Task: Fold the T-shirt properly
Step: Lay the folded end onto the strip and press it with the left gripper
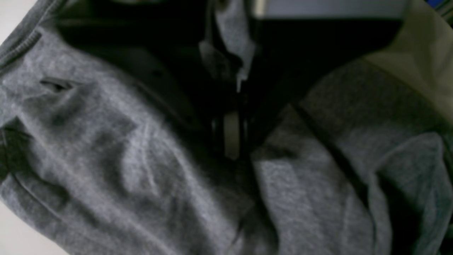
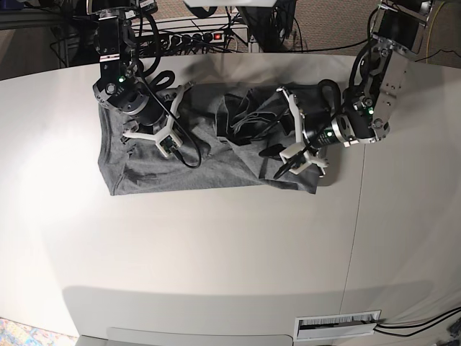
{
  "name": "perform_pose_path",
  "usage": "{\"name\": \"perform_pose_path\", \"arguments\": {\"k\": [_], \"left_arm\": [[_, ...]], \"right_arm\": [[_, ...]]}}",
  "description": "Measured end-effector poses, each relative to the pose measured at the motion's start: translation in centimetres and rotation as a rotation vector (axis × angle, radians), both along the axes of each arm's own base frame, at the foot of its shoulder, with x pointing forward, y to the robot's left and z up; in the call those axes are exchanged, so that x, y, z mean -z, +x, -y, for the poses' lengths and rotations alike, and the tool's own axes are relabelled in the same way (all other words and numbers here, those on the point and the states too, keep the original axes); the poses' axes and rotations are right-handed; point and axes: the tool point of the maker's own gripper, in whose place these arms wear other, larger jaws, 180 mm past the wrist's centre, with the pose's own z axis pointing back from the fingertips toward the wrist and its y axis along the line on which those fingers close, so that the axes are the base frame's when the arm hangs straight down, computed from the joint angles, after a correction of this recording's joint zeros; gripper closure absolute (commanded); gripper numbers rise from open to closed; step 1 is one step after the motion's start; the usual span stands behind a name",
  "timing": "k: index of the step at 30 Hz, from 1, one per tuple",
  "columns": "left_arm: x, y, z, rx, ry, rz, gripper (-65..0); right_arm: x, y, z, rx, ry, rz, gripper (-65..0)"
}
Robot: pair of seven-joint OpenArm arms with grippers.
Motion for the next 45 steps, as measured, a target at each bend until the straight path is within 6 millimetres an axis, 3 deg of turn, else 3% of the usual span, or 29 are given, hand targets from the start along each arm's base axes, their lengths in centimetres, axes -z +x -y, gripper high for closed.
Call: {"name": "perform_pose_path", "arguments": {"k": [6, 17, 19, 21, 22, 26, 30, 33, 39, 43, 45], "left_arm": [[0.1, 0.0, -0.1, 0.0, 0.008, 0.004, -21.6], [2.4, -0.6, 0.1, -0.028, 0.115, 0.085, -21.3], [2.4, -0.4, 0.1, -0.032, 0.121, 0.098, -15.3], [1.9, 0.1, 0.1, -0.059, 0.104, 0.12, -2.4], [1.6, 0.5, 0.0, -0.079, 0.097, 0.136, 0.0], [0.2, 2.3, -0.1, -0.118, 0.076, 0.202, 0.0], [-1.9, 5.3, -0.8, -0.197, 0.074, 0.269, 0.0], [-3.5, 6.4, 0.1, -0.201, 0.03, 0.294, 0.0], [-5.4, 6.4, 3.4, -0.193, -0.084, 0.282, 0.0], [-4.9, 5.7, 5.3, -0.139, -0.064, 0.269, 0.0], [-4.3, 5.2, 5.6, -0.097, -0.029, 0.279, -14.8]], "right_arm": [[0.0, 0.0, 0.0, 0.0, 0.0, 0.0, 0.0], [0.0, 0.0, 0.0, 0.0, 0.0, 0.001, 0.0], [0.0, 0.0, 0.0, 0.0, 0.0, 0.001, 0.0], [0.0, 0.0, 0.0, 0.0, 0.0, 0.001, 0.0], [0.0, 0.0, 0.0, 0.0, 0.0, 0.001, 0.0], [-0.1, 0.1, 0.0, 0.0, 0.0, 0.003, 0.0], [-0.1, 0.1, 0.0, 0.0, 0.0, 0.003, 0.0], [-0.1, 0.1, 0.0, 0.0, 0.0, 0.002, 0.0], [-0.1, 0.1, 0.0, 0.0, 0.0, 0.003, 0.0], [-0.1, 0.1, 0.0, 0.0, 0.0, 0.002, 0.0], [0.0, 0.1, 0.0, 0.0, 0.0, 0.002, 0.0]]}}
